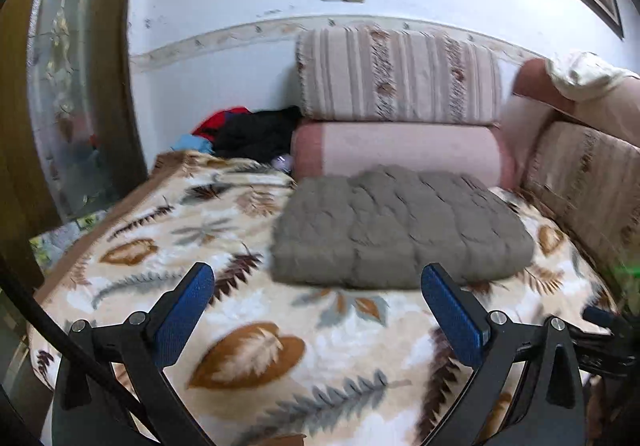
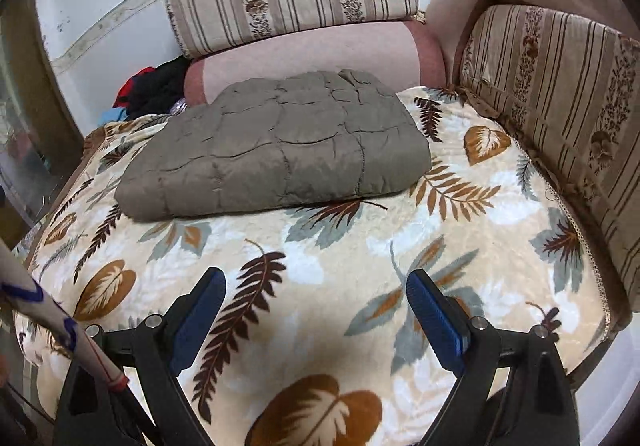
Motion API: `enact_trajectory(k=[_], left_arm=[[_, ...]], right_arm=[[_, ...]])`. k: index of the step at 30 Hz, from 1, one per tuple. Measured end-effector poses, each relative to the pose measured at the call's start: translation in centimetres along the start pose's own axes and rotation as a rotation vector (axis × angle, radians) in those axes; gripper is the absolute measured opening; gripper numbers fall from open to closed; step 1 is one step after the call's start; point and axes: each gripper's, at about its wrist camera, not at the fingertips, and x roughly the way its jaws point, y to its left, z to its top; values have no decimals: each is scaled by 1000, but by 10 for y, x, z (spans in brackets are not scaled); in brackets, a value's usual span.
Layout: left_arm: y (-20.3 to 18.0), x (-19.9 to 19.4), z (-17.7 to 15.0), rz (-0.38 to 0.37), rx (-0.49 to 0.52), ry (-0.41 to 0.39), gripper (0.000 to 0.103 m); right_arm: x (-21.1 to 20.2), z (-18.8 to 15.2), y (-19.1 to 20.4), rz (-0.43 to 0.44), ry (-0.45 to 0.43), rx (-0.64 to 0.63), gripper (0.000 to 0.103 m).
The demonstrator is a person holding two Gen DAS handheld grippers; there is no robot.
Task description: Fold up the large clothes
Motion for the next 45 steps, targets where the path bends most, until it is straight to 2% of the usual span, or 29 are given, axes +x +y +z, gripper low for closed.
enact_trajectory(k=[3,7,10,12,31,45], left_arm=[[-8,6,-18,-52,-21,71,103],[-15,20,-37,-49,-47,172,103],[-18,25,-44,-33,-50,217,103],[-20,29,-48,-12,-39,234,103],[-39,64,-78,-58,-4,407,103],[-36,79,-85,-31,-15,466,103]], right_arm=[[5,-9,4,-35,12,-27,95],[15,-19,1,-64,55,-20,95],[17,-22,-2,-87,60,-26,95],[19,-23,-2,-100,61,-32,95],[45,-31,-2,-118,133,-35,95],[54,-34,4,-133,156,-73,95]])
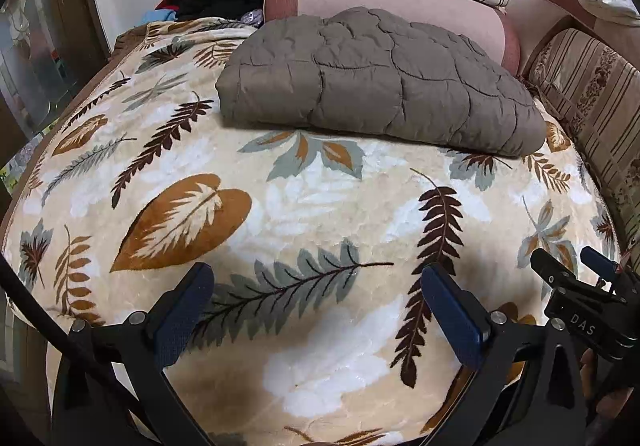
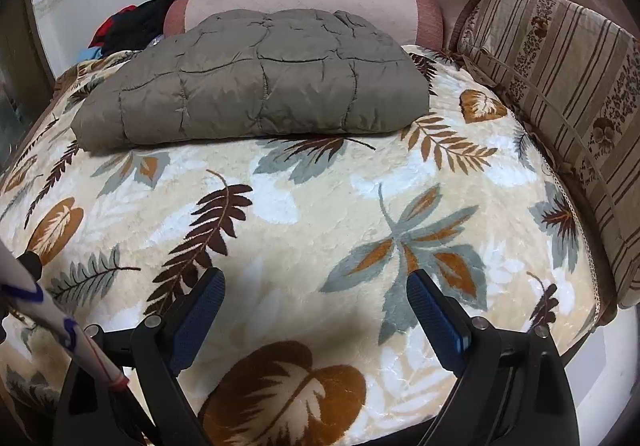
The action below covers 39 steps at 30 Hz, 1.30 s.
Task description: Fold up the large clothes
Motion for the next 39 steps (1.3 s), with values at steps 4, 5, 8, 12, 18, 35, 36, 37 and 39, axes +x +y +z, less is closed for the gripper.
enact_trajectory(k=[4,5,8,12,18,35,36,37,39], left_arm=[[0,3,-1,1,-2,11,103],[0,3,-1,0,-2,10,103],[-1,3,-2,-6,-3,14,103],[0,5,-4,-8,1,20,103],[0,8,-5,-4,-2,33,103],[-1,12,-7,-22,2,64,103],[-1,12,-8,-23,2,65,103],[-1,12,-8,-25,3,66,103],[-2,13,-8,-26,3,69,103]], right_arm=[[1,-1,0,-7,3,-4,95],[1,-1,1,-6,5,-4,95],[1,-1,1,-6,5,-5,95],[3,-2,1,-9,10,-8,95],[3,-3,-1,-11,13,-4,95],[8,-5,3,-10,31,-23,95],[8,-5,3,-10,32,-24,95],[8,-6,2,-10,33,-25,95],[9,-6,3,-9,35,-27,95]])
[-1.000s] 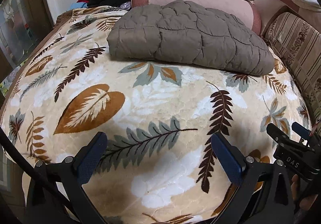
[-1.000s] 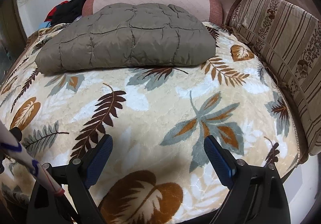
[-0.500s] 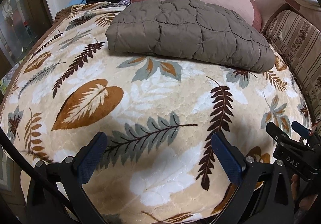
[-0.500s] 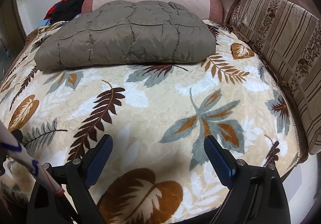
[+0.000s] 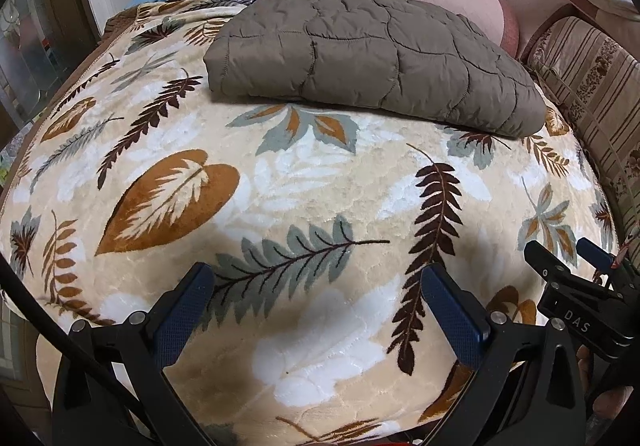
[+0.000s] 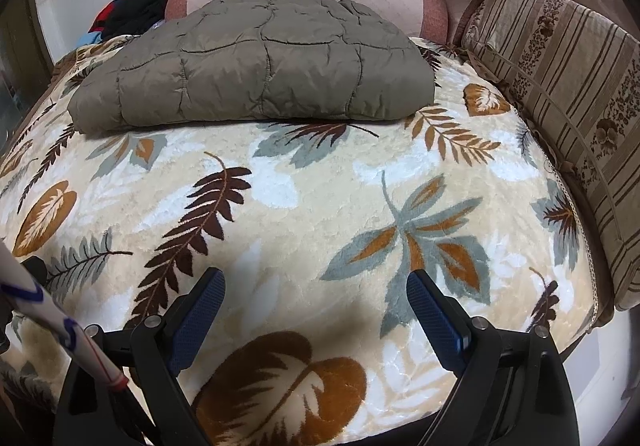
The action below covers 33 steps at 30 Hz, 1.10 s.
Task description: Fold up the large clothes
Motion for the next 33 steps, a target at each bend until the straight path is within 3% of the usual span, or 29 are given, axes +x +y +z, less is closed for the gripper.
enact_trajectory(k=[33], left_arm=[[2,8,-2,3,-4,19,103]], right_arm=[[5,-2,0,2,8,-12,95]])
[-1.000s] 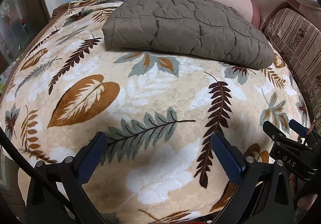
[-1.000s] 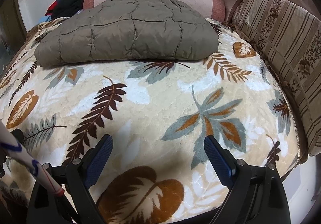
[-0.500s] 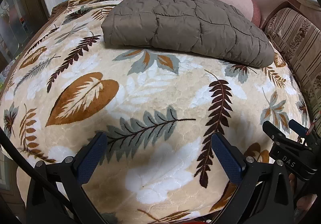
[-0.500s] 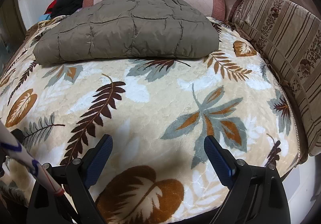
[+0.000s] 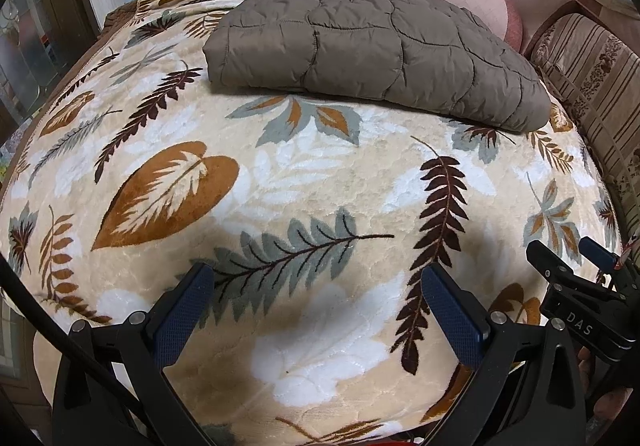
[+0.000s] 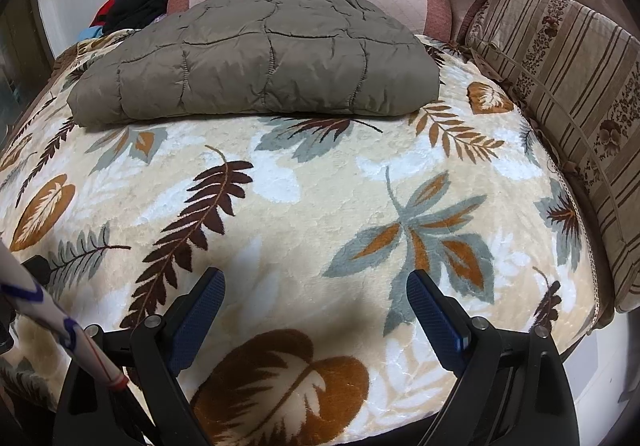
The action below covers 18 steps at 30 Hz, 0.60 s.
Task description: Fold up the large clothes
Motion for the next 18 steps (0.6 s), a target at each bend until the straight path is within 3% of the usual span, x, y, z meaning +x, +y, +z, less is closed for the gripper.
enact_trajectory(k=[18], left_arm=[[-1,2,0,9,12,3,103]], right_arm=[[1,0,2,2,2,-4,95]])
